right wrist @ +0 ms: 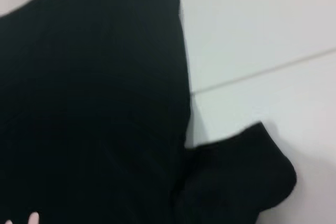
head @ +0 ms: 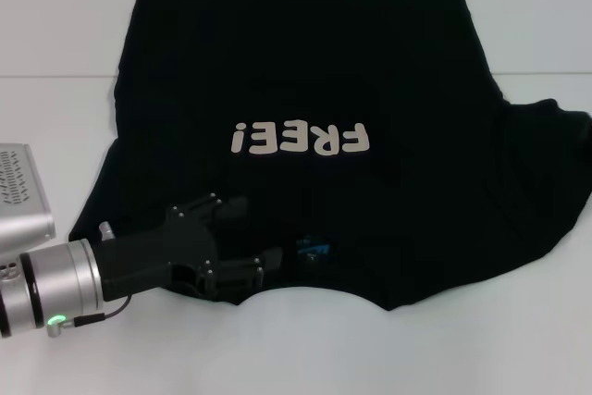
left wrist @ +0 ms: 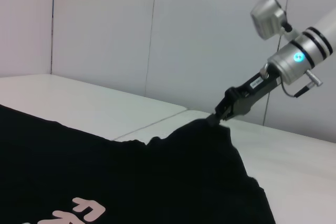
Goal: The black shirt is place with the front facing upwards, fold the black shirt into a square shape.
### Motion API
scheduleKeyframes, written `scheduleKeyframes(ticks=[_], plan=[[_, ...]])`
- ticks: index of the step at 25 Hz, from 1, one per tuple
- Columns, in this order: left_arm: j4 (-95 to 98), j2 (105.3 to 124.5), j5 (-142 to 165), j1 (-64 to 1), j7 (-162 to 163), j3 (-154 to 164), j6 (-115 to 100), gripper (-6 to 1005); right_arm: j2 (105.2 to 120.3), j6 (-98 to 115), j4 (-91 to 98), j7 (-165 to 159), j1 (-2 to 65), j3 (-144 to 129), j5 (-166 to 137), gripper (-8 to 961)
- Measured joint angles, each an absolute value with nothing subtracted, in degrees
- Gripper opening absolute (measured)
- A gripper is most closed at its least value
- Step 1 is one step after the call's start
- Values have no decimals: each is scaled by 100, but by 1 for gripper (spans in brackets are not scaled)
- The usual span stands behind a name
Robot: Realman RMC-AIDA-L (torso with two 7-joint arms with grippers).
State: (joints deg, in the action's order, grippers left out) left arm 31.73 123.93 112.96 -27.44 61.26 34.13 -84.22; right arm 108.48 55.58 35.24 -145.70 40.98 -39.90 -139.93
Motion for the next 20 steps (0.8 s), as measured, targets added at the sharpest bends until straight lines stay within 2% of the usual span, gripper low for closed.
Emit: scheduleKeyframes(ticks=[8, 20], plan=[[3169, 12393, 11293, -2725, 6126, 3410, -8427, 903, 10825, 5791, 3904, -14453, 4273, -4108, -13885, 45], [3103, 12392, 11294, -2716, 6126, 3410, -8386, 901, 11087, 5775, 3510, -14334, 5138, -5435, -13913, 67]])
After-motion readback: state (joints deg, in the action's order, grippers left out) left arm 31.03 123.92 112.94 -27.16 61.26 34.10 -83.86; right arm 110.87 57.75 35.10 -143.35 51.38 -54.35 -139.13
